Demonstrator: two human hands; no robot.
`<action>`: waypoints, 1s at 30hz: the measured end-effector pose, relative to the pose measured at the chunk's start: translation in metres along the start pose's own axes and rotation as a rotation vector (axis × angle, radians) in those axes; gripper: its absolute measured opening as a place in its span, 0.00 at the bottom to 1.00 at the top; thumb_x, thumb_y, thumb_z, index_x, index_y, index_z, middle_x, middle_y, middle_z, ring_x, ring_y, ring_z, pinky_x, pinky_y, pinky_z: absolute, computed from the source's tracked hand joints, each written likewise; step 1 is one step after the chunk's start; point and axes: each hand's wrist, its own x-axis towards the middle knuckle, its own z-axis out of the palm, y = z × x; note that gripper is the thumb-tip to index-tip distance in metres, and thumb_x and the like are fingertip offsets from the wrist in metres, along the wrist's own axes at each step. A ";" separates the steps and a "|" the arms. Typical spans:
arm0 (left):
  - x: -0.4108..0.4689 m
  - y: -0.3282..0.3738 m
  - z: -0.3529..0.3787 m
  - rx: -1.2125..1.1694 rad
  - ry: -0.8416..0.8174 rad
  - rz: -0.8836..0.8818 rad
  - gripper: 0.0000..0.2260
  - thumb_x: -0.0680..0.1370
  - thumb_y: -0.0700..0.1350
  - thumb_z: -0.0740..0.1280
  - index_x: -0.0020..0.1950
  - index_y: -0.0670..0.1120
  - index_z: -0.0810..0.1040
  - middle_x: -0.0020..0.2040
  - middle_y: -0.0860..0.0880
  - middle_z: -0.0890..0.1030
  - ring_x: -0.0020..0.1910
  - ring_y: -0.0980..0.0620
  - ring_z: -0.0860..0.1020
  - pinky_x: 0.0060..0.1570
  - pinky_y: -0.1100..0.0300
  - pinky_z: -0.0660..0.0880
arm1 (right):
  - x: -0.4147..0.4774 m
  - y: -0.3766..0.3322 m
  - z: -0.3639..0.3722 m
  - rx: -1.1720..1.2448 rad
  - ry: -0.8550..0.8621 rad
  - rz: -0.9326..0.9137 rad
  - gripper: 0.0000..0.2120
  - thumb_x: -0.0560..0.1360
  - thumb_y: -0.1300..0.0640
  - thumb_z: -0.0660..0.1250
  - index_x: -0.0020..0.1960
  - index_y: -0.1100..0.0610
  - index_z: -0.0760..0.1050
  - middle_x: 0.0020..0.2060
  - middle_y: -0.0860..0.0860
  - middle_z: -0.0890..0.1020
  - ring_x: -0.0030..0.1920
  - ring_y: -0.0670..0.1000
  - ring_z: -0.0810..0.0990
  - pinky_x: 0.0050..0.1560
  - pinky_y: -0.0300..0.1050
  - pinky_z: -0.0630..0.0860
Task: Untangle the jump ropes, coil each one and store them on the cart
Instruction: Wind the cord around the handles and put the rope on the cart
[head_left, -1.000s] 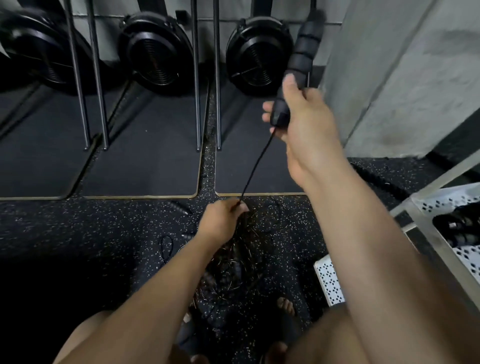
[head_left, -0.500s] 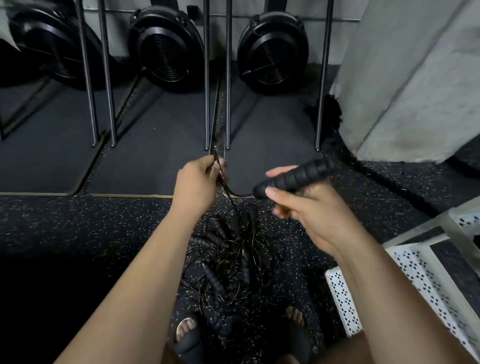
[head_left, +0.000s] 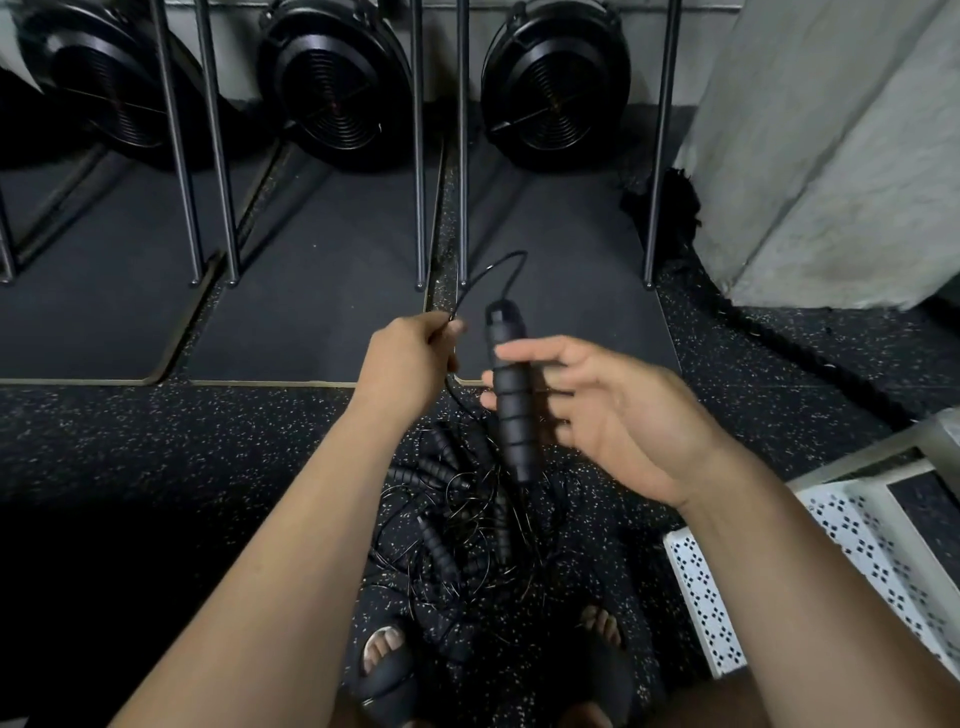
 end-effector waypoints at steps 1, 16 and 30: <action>-0.002 0.001 0.001 0.013 -0.016 0.016 0.17 0.87 0.51 0.64 0.38 0.51 0.78 0.31 0.54 0.81 0.32 0.60 0.76 0.32 0.70 0.67 | 0.003 0.002 0.000 0.019 0.071 -0.017 0.13 0.85 0.66 0.56 0.64 0.62 0.75 0.66 0.67 0.81 0.67 0.67 0.82 0.68 0.68 0.76; -0.023 0.029 0.009 -0.425 -0.059 0.149 0.10 0.87 0.51 0.66 0.51 0.51 0.85 0.41 0.51 0.87 0.37 0.58 0.82 0.41 0.64 0.74 | 0.055 0.062 0.006 -0.547 0.566 0.143 0.06 0.74 0.52 0.78 0.47 0.53 0.84 0.37 0.49 0.88 0.40 0.52 0.89 0.48 0.50 0.80; -0.019 -0.001 0.027 -0.523 -0.371 -0.024 0.18 0.82 0.32 0.59 0.62 0.48 0.83 0.54 0.52 0.88 0.54 0.59 0.83 0.56 0.62 0.75 | 0.031 0.010 0.012 -0.584 0.637 -0.129 0.07 0.77 0.55 0.76 0.41 0.55 0.84 0.34 0.50 0.88 0.35 0.50 0.87 0.49 0.51 0.84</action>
